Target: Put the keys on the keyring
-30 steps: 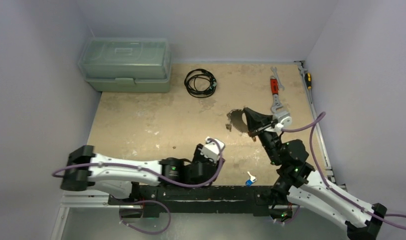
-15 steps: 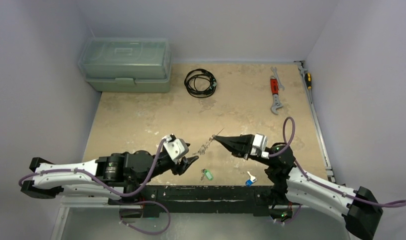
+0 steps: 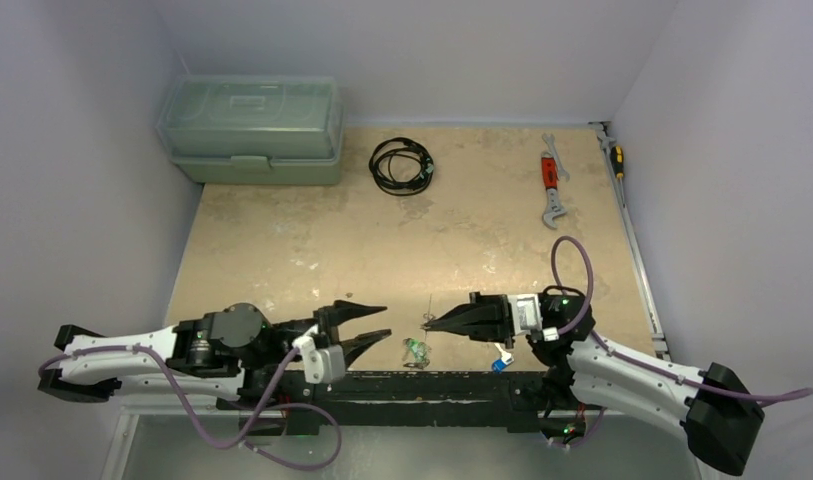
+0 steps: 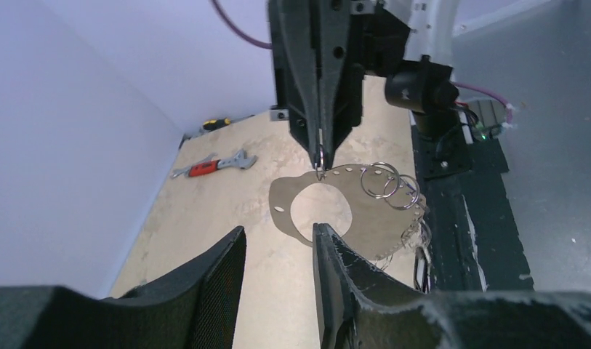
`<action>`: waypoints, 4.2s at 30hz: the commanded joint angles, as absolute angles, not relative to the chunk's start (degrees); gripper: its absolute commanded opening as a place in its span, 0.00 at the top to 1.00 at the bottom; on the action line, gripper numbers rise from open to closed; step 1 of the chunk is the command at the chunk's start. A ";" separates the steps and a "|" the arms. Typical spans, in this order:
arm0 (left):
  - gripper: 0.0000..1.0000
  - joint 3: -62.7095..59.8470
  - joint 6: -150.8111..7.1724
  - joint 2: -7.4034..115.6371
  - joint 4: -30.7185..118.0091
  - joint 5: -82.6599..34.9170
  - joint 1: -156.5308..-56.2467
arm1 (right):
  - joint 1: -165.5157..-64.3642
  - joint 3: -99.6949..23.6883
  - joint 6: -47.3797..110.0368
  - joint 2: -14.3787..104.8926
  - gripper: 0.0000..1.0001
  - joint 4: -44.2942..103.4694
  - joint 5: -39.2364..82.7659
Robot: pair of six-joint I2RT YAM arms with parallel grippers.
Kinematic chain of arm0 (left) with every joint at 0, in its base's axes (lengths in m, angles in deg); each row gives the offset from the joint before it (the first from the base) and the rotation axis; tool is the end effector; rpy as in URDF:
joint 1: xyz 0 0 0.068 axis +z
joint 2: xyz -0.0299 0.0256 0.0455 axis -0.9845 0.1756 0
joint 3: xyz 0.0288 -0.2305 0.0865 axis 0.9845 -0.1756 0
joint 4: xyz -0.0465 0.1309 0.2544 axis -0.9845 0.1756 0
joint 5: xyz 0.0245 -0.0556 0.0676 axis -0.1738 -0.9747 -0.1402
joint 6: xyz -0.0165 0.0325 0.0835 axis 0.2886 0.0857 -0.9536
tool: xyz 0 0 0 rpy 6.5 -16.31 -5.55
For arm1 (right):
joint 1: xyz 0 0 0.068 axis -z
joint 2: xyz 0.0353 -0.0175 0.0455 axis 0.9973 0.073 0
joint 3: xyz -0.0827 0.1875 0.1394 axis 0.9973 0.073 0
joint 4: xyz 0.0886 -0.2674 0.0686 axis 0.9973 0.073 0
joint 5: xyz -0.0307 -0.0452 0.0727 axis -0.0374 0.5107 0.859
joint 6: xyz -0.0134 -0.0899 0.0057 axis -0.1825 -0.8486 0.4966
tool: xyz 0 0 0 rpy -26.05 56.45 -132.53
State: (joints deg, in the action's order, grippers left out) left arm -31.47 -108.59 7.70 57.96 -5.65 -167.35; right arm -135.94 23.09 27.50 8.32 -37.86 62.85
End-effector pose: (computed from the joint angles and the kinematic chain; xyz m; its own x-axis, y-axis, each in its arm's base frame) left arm 0.0238 -0.2195 0.3524 0.4162 0.0773 -0.9060 0.8831 0.2027 0.4231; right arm 0.0939 0.2080 0.2729 0.3411 0.4620 -0.8187 -0.9088 -0.0605 -0.4128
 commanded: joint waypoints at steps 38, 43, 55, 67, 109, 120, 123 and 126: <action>0.72 -36.33 -106.86 17.99 46.65 -23.37 -167.52 | -135.82 19.70 57.24 21.11 1.00 -74.28 81.53; 0.72 -39.13 -101.56 17.74 40.11 -20.96 -167.51 | -135.82 19.84 53.52 19.22 1.00 -69.20 80.38; 0.72 -41.65 -98.94 20.93 32.06 -19.91 -167.52 | -135.82 20.10 52.00 17.73 1.00 -66.72 79.04; 0.77 -42.03 -99.09 21.78 29.98 -19.29 -167.52 | -135.82 20.05 48.82 16.57 1.00 -61.89 77.01; 1.00 -38.17 -98.97 23.14 37.33 -5.50 -167.52 | -135.91 15.92 29.52 12.08 1.00 -28.96 70.24; 1.00 -41.23 -101.60 20.04 33.41 -2.06 -167.52 | -135.91 16.61 29.41 11.30 0.44 -29.45 65.23; 1.00 -41.88 -102.10 19.22 33.10 -1.79 -167.52 | -135.91 17.24 28.43 10.07 0.30 -29.73 63.21; 1.00 -42.29 -102.32 18.45 32.90 -2.01 -167.51 | -135.91 17.80 27.36 8.93 0.31 -29.50 61.15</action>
State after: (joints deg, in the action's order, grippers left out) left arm -41.88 -101.09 20.29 38.20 -3.03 -167.35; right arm -135.94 18.54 29.20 10.70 -28.46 65.54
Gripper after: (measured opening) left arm 0.008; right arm 0.699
